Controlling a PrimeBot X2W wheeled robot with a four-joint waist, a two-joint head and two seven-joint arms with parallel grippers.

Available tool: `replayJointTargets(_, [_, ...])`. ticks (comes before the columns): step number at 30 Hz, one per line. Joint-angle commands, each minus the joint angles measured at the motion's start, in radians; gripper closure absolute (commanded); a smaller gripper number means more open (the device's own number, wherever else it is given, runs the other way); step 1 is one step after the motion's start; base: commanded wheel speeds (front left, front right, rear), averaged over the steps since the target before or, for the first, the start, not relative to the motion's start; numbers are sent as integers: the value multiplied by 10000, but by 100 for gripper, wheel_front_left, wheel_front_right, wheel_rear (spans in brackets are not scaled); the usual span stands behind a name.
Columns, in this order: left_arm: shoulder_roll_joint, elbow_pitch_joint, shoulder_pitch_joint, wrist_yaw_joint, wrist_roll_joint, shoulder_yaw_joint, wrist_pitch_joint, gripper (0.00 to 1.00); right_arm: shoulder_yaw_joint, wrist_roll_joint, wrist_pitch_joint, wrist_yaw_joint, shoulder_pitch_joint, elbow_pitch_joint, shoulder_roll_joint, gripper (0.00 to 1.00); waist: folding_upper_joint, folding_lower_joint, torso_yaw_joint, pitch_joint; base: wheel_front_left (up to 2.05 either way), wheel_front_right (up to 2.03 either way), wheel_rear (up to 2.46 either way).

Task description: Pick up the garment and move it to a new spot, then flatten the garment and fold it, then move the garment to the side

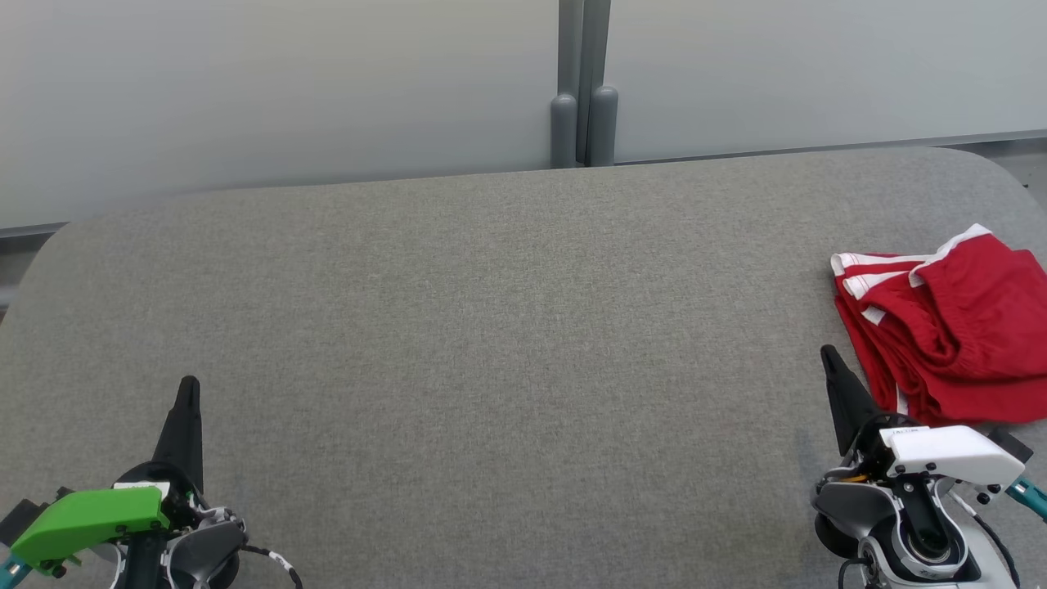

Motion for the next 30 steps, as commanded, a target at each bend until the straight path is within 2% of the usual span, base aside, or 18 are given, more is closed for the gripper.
replayJointTargets(1, [0, 3, -171, -23, 105, 19, 35, 100, -20, -74, 47, 6, -92, 13, -12, 100, 36, 0, 0, 0, 0, 0, 0])
replayJointTargets(30, [-17, 3, -174, -23, 117, 43, 49, 100, -32, -82, 44, 6, -93, 12, -3, 100, 36, 0, 0, 0, 0, 0, 0])
